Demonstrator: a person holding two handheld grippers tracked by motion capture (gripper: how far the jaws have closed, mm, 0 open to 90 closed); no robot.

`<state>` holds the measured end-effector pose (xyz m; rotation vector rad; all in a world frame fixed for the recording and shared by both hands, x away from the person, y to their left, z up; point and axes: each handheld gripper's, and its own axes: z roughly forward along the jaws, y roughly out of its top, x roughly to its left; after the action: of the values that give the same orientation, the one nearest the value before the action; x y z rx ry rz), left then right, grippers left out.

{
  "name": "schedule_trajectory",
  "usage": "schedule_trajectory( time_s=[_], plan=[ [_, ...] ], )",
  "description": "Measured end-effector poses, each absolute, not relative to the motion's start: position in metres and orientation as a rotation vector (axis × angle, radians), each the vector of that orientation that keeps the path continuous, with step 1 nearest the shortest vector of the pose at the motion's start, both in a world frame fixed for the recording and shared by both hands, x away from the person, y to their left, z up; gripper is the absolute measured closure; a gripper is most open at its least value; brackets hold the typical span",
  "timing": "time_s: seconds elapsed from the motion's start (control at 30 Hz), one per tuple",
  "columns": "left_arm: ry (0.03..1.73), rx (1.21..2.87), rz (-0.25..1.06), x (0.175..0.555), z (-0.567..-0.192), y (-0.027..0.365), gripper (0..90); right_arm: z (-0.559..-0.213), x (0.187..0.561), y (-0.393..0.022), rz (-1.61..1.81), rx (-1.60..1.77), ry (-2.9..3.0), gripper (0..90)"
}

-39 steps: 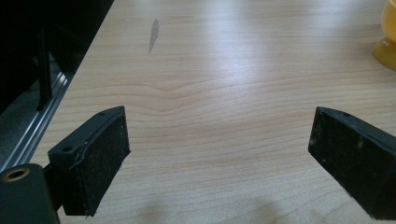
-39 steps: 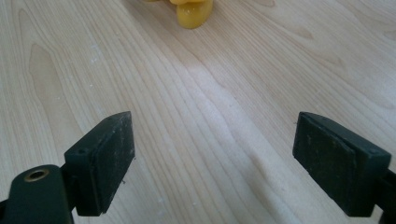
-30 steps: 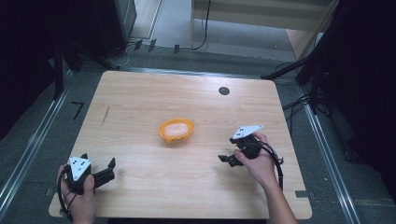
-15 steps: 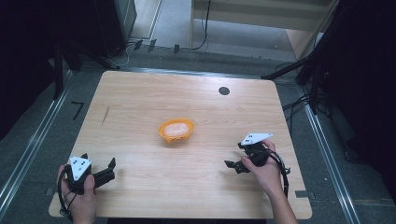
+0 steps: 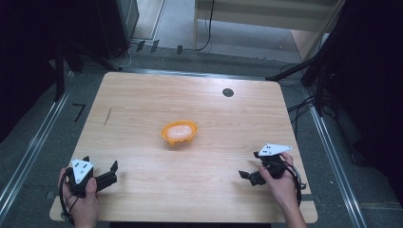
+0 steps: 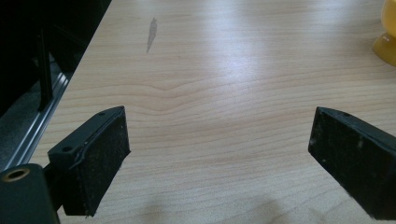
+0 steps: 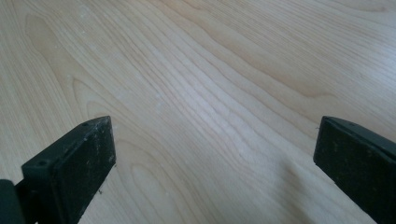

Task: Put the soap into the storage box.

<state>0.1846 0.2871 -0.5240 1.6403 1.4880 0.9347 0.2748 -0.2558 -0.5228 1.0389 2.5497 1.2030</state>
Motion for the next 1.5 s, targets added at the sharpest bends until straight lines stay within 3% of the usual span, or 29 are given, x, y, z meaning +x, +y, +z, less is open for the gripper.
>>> schedule_trajectory(
  time_s=[1.5],
  plan=[
    [1.48, 1.655, 0.946, 0.185, -0.524, 0.285, 5.6, -0.553, 0.207, -0.356, 1.206, 1.31, 2.271, 0.0]
  ],
)
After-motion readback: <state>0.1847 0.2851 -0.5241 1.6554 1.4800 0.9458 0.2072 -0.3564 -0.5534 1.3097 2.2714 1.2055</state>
